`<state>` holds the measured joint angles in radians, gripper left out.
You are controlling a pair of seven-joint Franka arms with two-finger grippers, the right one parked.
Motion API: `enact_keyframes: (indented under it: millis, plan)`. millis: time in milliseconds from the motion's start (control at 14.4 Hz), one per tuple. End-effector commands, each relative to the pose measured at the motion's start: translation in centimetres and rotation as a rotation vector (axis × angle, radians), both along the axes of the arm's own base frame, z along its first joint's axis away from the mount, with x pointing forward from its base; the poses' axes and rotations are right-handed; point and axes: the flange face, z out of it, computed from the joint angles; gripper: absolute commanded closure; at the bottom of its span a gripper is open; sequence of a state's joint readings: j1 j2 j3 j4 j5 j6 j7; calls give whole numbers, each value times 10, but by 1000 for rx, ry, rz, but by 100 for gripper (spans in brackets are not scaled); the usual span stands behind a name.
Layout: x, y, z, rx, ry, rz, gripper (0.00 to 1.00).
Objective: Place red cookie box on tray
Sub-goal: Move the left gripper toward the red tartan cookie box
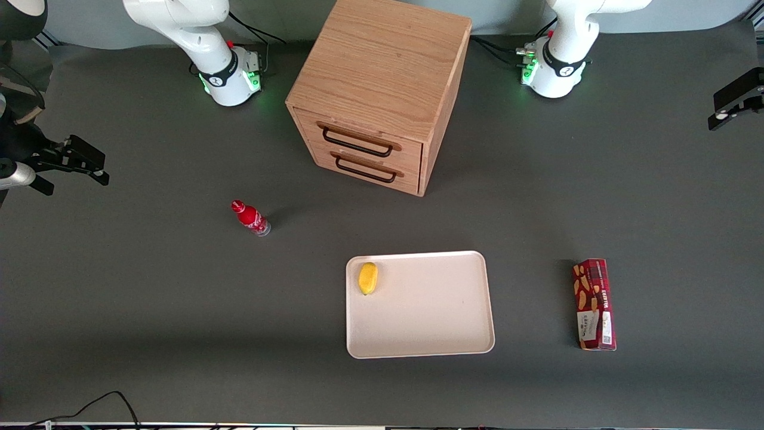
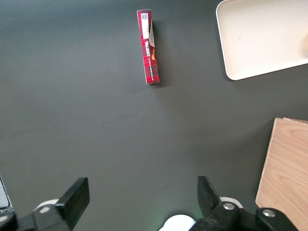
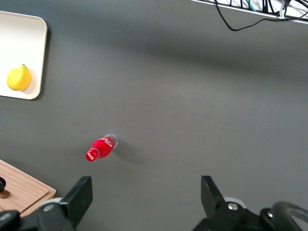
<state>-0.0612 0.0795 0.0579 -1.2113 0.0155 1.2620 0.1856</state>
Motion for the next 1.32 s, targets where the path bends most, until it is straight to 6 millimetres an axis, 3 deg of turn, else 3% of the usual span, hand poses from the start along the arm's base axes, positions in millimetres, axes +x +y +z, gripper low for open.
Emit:
enact_keyframes:
  millis: [0,278,417,694,833,1042,1250]
  plan:
    - [-8,8,3,-13,4,-52,0]
    - [3,13,-14,-7,26,-107,0]
    - [26,9,-41,-15,59,-108,0]
    - [104,-5,-132,11,21,-5,0]
    - [141,-8,-190,18,-1,-18,0]
    - [187,-16,-295,20,-33,23,0]
    - [213,-16,-390,25,-80,43,0]
